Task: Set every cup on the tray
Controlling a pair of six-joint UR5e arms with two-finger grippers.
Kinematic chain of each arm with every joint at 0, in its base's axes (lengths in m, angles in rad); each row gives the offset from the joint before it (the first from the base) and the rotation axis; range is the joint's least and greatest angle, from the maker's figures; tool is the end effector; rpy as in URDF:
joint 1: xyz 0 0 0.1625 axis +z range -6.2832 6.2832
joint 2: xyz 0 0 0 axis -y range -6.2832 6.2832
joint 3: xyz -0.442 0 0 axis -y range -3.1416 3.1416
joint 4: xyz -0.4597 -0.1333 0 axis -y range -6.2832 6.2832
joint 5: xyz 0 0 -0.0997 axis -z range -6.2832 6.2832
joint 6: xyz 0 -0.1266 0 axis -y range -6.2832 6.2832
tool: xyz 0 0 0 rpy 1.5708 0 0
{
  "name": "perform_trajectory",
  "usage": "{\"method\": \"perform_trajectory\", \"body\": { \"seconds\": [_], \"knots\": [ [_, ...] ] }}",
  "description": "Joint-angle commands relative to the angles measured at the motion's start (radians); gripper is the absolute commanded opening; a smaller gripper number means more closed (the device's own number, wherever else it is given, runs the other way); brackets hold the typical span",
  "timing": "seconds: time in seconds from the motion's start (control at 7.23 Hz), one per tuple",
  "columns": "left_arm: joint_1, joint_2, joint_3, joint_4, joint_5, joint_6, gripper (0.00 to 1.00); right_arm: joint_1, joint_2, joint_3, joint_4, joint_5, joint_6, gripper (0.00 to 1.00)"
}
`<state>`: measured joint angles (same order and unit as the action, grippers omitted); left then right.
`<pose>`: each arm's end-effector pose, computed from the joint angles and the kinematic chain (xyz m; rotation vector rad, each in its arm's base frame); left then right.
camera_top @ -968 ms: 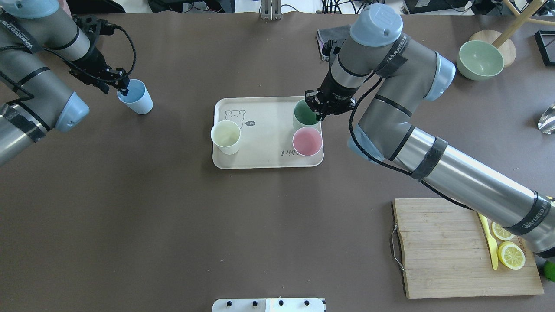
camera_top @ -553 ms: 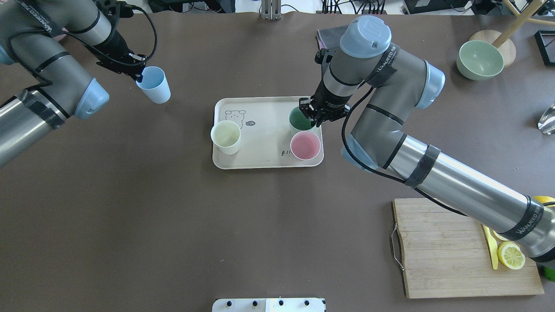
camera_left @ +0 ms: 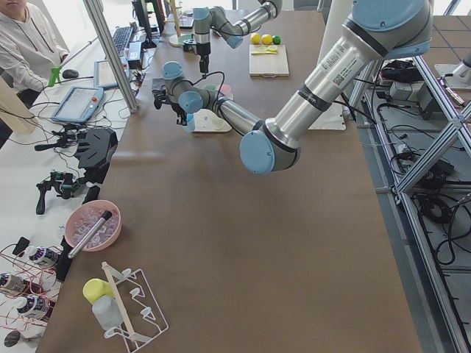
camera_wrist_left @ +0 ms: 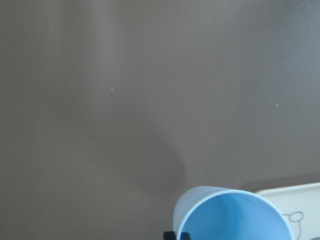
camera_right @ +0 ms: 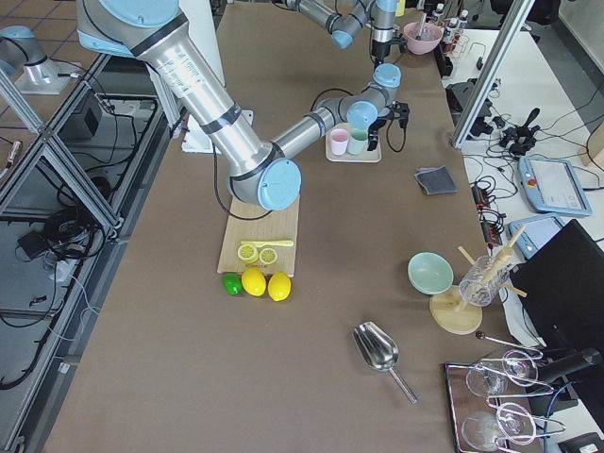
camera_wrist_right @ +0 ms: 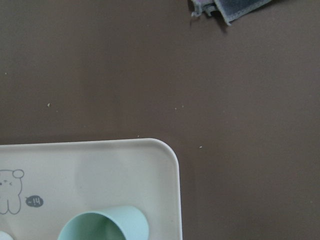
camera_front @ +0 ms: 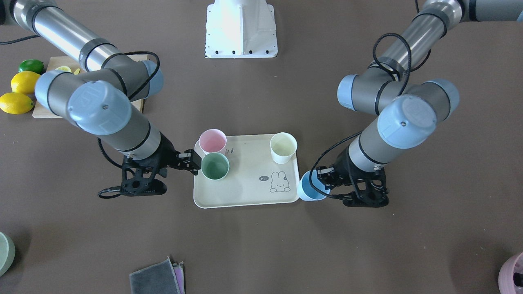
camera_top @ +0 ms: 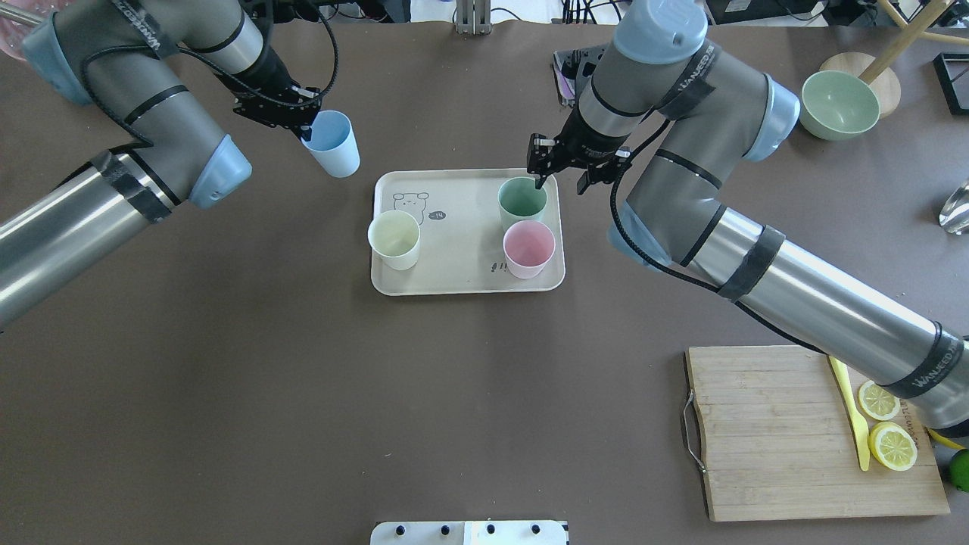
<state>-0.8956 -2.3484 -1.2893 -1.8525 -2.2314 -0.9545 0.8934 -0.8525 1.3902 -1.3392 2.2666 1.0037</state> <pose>0.4913 -0.7026 0.2599 0.0576 0.9716 -0.0001 -0.4764 -0.6755 0.2603 -0.0003 -0.9868 0.0319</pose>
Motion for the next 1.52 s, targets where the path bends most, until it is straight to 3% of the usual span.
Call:
{"method": "perform_trajectory", "body": {
  "seconds": [0.0,0.14,0.28,0.41,0.69,1.38],
  "knots": [
    [0.082,-0.023,0.002,-0.008,0.06,-0.073,0.0,0.081,-0.074,0.001,0.0,0.057,-0.123,1.0],
    [0.095,-0.031,0.002,-0.01,0.087,-0.09,0.68,0.096,-0.109,0.003,0.003,0.059,-0.16,1.0],
    [0.081,-0.029,0.002,-0.01,0.087,-0.078,0.98,0.113,-0.146,0.016,0.003,0.059,-0.203,1.0],
    [0.023,-0.019,-0.005,-0.004,0.058,-0.054,0.98,0.131,-0.184,0.036,0.003,0.062,-0.241,1.0],
    [-0.113,0.177,-0.1,-0.001,-0.065,0.202,0.98,0.16,-0.232,0.065,0.002,0.076,-0.258,1.0],
    [-0.322,0.512,-0.24,0.009,-0.07,0.677,0.98,0.323,-0.426,0.066,0.003,0.077,-0.632,1.0]
  ]
}}
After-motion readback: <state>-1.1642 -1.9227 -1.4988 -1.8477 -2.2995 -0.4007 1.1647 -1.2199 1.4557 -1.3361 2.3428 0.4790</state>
